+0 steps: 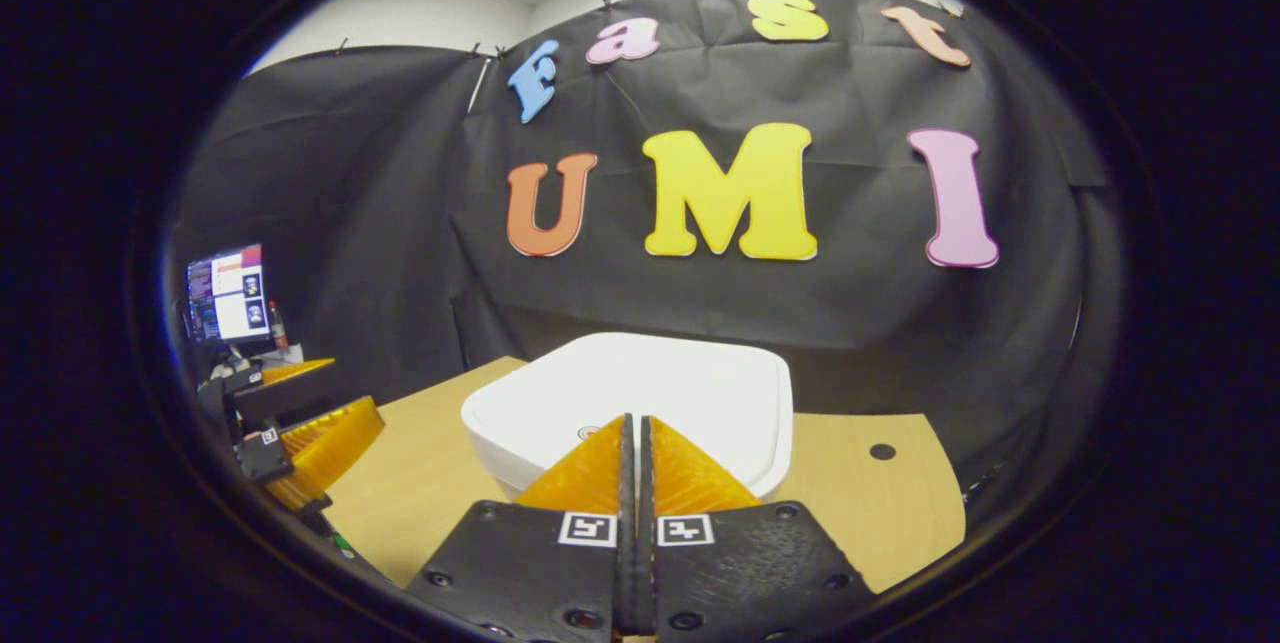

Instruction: Press the lid of the desktop garbage bin to open it, pick up the crumpled paper on the desktop and throw it into the bin, then pick up the pop can on the desktop and drop it into the bin, and finally close the garbage bin lid.

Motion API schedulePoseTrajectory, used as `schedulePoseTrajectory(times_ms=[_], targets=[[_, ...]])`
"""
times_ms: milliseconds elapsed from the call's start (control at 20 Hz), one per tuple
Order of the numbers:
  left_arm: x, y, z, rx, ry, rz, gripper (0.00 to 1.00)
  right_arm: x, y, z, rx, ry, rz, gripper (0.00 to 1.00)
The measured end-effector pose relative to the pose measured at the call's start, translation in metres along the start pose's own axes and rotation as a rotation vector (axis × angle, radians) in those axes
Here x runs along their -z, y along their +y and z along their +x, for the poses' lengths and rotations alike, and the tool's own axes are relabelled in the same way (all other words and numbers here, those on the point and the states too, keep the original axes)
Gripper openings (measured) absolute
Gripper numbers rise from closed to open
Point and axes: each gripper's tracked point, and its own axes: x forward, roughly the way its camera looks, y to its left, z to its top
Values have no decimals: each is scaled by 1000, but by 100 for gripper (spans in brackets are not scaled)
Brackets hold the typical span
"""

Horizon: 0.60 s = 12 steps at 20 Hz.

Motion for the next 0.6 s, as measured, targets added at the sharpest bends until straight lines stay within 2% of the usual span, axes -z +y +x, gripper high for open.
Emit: schedulePoseTrajectory(times_ms=[150, 200, 250, 300, 400, 450, 500, 600], targets=[[1, -1, 1, -3, -6, -25, 98, -13, 0, -6, 29, -58, -64, 1], [4, -2, 3, 0, -3, -32, 98, -19, -4, -12, 61, -93, -71, 1], [4, -3, 4, 8, 1, -38, 98, -20, -3, -10, 47, -124, -68, 4], [6, -5, 4, 16, 6, -39, 98, -24, 4, -19, 25, -160, -51, 39], [8, -3, 4, 14, 15, -26, 98, -31, 4, -36, 18, -233, -50, 71], [10, -3, 4, 11, 19, -17, 98, -37, 0, -46, 36, -268, -58, 68], [11, -4, 3, 12, 22, -12, 98, -37, -3, -51, 46, -285, -63, 87], [13, -8, 2, 17, 28, -13, 98, -30, -1, -56, 28, -291, -57, 95]])
